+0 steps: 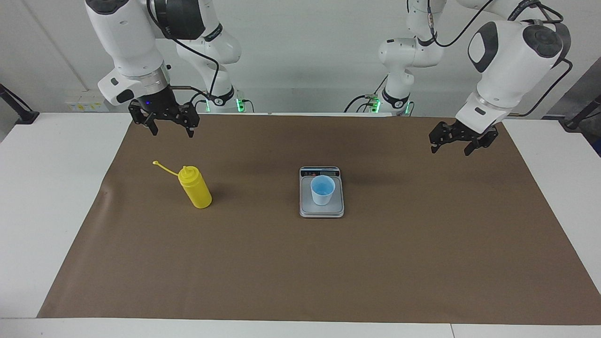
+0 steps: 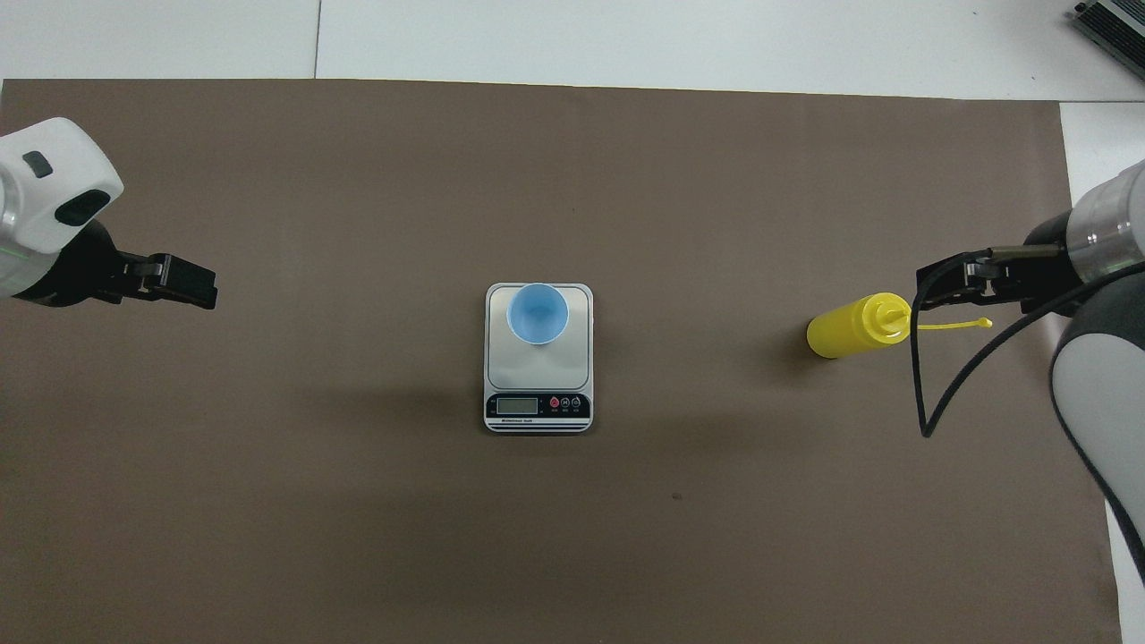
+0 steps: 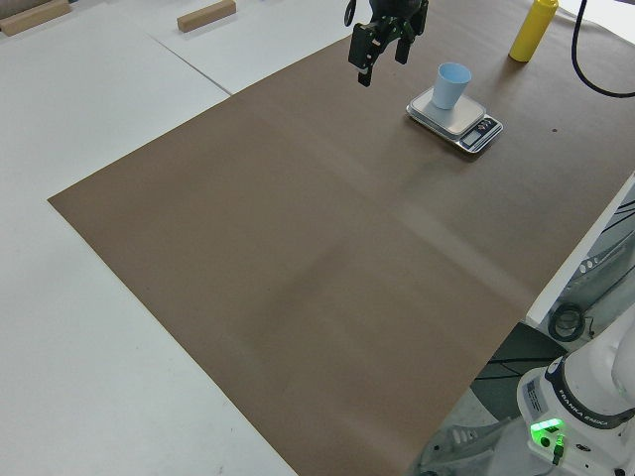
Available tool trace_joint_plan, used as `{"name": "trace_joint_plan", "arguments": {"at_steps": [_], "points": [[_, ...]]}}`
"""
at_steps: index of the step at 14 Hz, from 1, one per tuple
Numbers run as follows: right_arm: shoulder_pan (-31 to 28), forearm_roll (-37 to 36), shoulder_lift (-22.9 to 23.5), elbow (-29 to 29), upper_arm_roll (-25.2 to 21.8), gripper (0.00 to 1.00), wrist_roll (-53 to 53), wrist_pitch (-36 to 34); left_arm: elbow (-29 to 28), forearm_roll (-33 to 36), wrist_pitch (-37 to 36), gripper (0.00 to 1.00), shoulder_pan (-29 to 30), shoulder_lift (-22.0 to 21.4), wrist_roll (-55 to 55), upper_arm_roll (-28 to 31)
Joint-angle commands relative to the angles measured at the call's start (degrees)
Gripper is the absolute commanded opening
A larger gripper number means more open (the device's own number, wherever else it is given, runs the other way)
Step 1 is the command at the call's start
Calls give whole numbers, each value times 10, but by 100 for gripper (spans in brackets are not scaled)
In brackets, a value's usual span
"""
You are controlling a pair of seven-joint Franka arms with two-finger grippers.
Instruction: Pour seasoning into cup on scale with both arms
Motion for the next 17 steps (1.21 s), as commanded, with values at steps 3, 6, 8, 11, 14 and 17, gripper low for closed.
{"name": "trace_joint_plan", "arguments": {"at_steps": [3, 6, 8, 11, 14, 17], "points": [[-11, 13, -13, -15, 4, 100, -14, 7, -8, 29, -17, 100, 5, -23, 8, -9], [-11, 13, -13, -15, 4, 100, -13, 7, -20, 28, -6, 100, 2, -32, 3, -8], [-11, 13, -13, -15, 4, 100, -13, 7, -15, 20, -5, 100, 7, -32, 2, -6], [-11, 13, -13, -15, 4, 100, -13, 7, 21, 3, -34, 100, 26, -32, 4, -6], [-11, 13, -13, -15, 4, 100, -13, 6, 39, 8, -56, 100, 26, -32, 6, -9], [-11, 13, -13, -15, 4, 100, -14, 5, 29, 8, -54, 100, 26, -38, 6, -10]]}}
